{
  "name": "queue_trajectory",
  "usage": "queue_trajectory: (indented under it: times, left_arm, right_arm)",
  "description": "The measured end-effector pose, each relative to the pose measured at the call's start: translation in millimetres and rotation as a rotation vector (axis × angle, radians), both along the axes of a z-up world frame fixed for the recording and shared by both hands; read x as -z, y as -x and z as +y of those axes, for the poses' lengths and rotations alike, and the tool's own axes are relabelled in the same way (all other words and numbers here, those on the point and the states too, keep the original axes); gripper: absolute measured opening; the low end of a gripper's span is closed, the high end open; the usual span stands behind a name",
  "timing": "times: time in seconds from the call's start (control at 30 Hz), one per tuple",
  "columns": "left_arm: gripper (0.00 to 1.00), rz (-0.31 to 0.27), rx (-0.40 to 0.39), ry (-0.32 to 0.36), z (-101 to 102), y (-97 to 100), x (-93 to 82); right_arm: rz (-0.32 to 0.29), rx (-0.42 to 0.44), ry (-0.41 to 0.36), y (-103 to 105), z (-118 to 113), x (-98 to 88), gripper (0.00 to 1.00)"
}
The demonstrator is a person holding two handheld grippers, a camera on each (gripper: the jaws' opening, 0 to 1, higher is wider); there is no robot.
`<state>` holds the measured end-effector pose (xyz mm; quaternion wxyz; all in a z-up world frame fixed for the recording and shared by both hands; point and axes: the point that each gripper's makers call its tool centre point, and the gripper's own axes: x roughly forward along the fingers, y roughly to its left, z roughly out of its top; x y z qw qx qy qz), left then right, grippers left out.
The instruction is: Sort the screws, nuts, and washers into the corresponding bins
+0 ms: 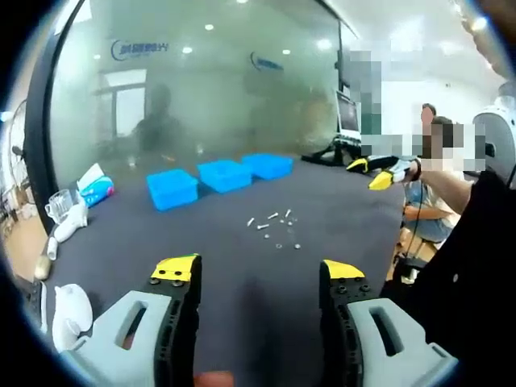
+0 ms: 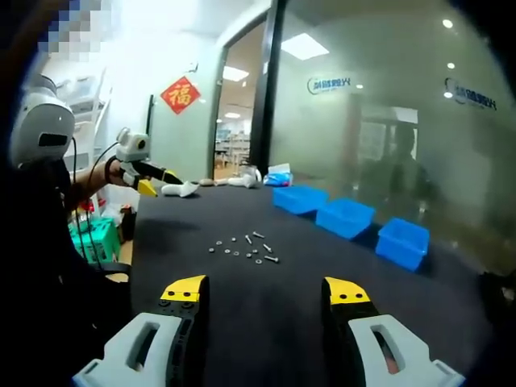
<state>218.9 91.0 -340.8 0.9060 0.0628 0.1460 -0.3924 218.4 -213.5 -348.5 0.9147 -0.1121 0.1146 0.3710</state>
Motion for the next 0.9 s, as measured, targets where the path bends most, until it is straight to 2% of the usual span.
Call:
queue_trajectory:
  times: [0.2, 0.43, 0.9]
  left_arm:
    - [0.57, 0.010, -0.008, -0.001, 3, -4.7, 2.2]
    - [0.57, 0.033, 0.008, -0.027, 5, -7.2, 10.5]
    - [0.57, 0.031, 0.004, -0.054, 7, -9.7, 13.4]
  right_arm:
    - [0.023, -0.017, 0.034, -4, 6, 7.5, 0.52]
    - [0.038, -0.022, 0.046, -11, 12, 8.0, 0.51]
    - [0.092, -0.055, 0.099, -24, 27, 12.1, 0.46]
